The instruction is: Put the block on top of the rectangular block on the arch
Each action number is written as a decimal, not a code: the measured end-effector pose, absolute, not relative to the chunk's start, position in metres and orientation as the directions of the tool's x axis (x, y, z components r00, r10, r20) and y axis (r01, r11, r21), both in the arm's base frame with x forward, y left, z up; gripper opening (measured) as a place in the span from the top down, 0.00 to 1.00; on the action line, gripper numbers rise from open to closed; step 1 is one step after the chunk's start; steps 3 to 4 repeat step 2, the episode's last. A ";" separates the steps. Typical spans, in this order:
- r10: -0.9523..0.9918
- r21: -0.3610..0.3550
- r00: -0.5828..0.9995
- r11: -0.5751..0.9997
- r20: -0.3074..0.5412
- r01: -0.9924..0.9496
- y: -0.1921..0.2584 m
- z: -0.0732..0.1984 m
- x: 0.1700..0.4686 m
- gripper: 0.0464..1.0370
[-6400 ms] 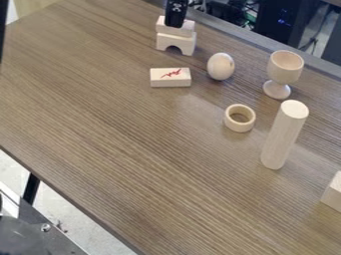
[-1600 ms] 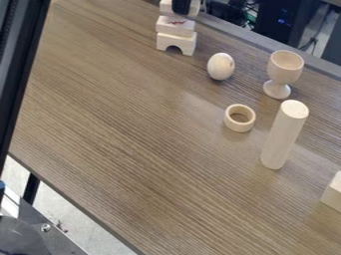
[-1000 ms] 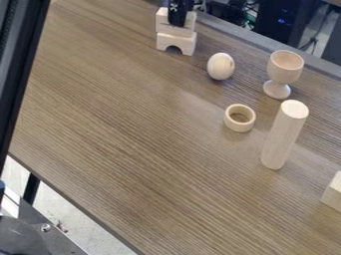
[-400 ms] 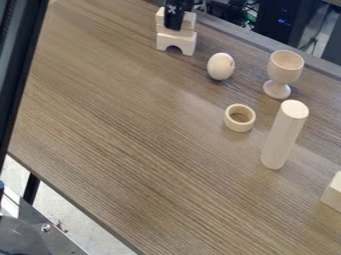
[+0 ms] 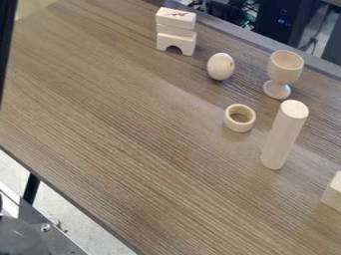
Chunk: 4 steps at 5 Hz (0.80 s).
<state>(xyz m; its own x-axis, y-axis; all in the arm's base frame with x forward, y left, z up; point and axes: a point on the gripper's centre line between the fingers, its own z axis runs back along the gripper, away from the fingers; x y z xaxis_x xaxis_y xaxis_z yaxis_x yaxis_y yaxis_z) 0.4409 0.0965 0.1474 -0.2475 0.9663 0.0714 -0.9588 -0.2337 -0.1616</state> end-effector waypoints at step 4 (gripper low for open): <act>0.959 0.004 0.281 0.281 0.023 -0.960 0.064 0.139 0.407 0.04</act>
